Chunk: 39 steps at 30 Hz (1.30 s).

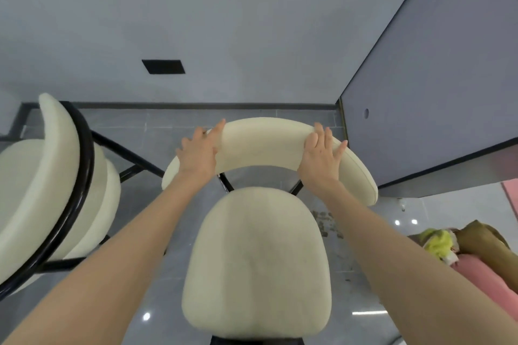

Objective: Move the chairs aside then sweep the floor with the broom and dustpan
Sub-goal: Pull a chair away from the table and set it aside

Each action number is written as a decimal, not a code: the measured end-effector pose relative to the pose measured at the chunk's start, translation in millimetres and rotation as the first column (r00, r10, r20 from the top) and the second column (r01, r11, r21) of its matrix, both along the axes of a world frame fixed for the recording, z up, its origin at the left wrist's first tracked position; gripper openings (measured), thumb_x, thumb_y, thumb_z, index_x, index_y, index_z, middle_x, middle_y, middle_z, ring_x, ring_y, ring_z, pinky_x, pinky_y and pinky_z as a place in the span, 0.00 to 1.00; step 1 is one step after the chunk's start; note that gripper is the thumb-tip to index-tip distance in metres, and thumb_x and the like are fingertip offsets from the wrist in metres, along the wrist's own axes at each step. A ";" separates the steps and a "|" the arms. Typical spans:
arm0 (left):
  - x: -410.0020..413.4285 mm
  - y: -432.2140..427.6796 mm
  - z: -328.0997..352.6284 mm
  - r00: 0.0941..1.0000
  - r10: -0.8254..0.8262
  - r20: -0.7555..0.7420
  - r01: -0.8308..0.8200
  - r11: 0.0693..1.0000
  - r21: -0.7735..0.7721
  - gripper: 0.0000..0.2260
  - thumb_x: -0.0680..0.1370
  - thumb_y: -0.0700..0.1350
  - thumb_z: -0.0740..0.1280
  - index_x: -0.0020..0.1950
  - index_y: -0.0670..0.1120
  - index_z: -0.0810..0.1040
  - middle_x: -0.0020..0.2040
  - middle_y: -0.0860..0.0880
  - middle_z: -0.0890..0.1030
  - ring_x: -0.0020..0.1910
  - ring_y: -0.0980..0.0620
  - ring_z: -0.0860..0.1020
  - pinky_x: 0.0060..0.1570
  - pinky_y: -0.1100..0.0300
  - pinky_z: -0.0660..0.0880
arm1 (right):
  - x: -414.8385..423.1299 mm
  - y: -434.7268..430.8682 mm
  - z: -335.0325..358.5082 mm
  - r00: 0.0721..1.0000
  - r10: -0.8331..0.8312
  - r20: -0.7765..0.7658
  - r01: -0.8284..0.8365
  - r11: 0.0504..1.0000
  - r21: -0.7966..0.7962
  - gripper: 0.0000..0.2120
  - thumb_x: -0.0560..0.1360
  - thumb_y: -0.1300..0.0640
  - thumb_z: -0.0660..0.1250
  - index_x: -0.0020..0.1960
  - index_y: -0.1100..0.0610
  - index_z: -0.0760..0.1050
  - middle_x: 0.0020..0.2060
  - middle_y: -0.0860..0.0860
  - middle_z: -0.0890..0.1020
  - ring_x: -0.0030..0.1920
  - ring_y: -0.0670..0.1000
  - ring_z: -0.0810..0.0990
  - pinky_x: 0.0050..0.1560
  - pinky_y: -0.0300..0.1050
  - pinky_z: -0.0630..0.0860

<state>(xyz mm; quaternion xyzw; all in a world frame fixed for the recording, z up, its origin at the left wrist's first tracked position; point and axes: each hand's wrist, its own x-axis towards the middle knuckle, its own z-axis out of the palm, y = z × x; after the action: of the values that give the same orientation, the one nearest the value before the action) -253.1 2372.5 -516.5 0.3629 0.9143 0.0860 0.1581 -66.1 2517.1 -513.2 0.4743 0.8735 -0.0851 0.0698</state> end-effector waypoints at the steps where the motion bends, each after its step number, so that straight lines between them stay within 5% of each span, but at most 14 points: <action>1: -5.7 7.6 0.3 1.000 0.006 -0.004 -0.006 1.000 0.004 0.31 0.79 0.35 0.56 0.75 0.62 0.51 0.68 0.44 0.66 0.58 0.38 0.69 0.61 0.44 0.68 | -5.6 9.3 2.9 1.000 0.009 -0.001 -0.009 1.000 -0.007 0.22 0.70 0.71 0.59 0.64 0.61 0.65 0.77 0.55 0.52 0.77 0.58 0.48 0.73 0.69 0.46; 4: -23.5 34.6 4.3 0.997 -0.016 -0.073 0.015 1.000 -0.017 0.39 0.74 0.29 0.58 0.76 0.59 0.50 0.69 0.43 0.64 0.59 0.38 0.69 0.62 0.45 0.68 | -25.8 35.9 6.5 0.999 0.033 -0.018 -0.034 0.999 -0.030 0.26 0.72 0.68 0.58 0.69 0.59 0.63 0.78 0.52 0.48 0.78 0.58 0.44 0.74 0.66 0.47; 8: -57.8 78.1 8.9 0.991 -0.096 -0.097 0.086 0.992 -0.096 0.43 0.71 0.27 0.62 0.77 0.57 0.48 0.75 0.45 0.55 0.66 0.37 0.65 0.66 0.40 0.65 | -57.0 67.0 2.4 0.999 0.013 -0.039 -0.018 0.992 -0.124 0.35 0.74 0.68 0.55 0.78 0.56 0.48 0.77 0.47 0.37 0.77 0.58 0.37 0.75 0.63 0.48; 13: -110.2 142.8 6.6 0.993 -0.090 -0.072 0.080 0.988 -0.131 0.44 0.71 0.30 0.64 0.77 0.57 0.45 0.77 0.47 0.48 0.70 0.35 0.58 0.68 0.36 0.60 | -107.3 131.8 4.1 0.999 0.027 -0.041 -0.035 0.978 -0.205 0.38 0.76 0.67 0.53 0.79 0.54 0.38 0.77 0.45 0.36 0.78 0.56 0.37 0.76 0.62 0.47; 21: -170.4 233.5 -5.0 0.999 0.025 -0.031 -0.029 0.991 -0.128 0.40 0.74 0.33 0.60 0.77 0.56 0.42 0.78 0.51 0.35 0.75 0.32 0.40 0.72 0.37 0.50 | -184.0 234.5 3.6 0.995 0.098 -0.003 -0.093 0.943 -0.320 0.38 0.77 0.65 0.55 0.78 0.54 0.36 0.77 0.44 0.35 0.78 0.56 0.37 0.73 0.67 0.49; 33: -254.9 298.2 10.6 0.996 0.038 0.084 -0.022 0.983 -0.181 0.41 0.74 0.39 0.65 0.77 0.59 0.42 0.77 0.57 0.36 0.76 0.38 0.39 0.64 0.49 0.70 | -266.3 308.4 15.8 0.986 0.142 0.090 -0.107 0.943 -0.314 0.40 0.77 0.59 0.61 0.79 0.56 0.38 0.78 0.47 0.37 0.78 0.56 0.41 0.75 0.63 0.48; 39: -282.0 308.1 22.7 0.987 -0.001 0.162 0.036 0.976 -0.215 0.38 0.74 0.41 0.63 0.77 0.56 0.45 0.78 0.54 0.39 0.77 0.38 0.41 0.71 0.43 0.61 | -279.8 317.0 32.9 0.992 0.122 0.023 -0.108 0.937 -0.332 0.33 0.75 0.63 0.58 0.77 0.54 0.51 0.76 0.51 0.56 0.76 0.56 0.55 0.74 0.63 0.53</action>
<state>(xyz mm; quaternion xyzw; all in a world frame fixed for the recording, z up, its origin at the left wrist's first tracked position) -535.1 2680.6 -493.8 0.3438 0.8991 0.0131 0.2707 -345.9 2834.1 -480.3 0.4057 0.8715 -0.2155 0.1718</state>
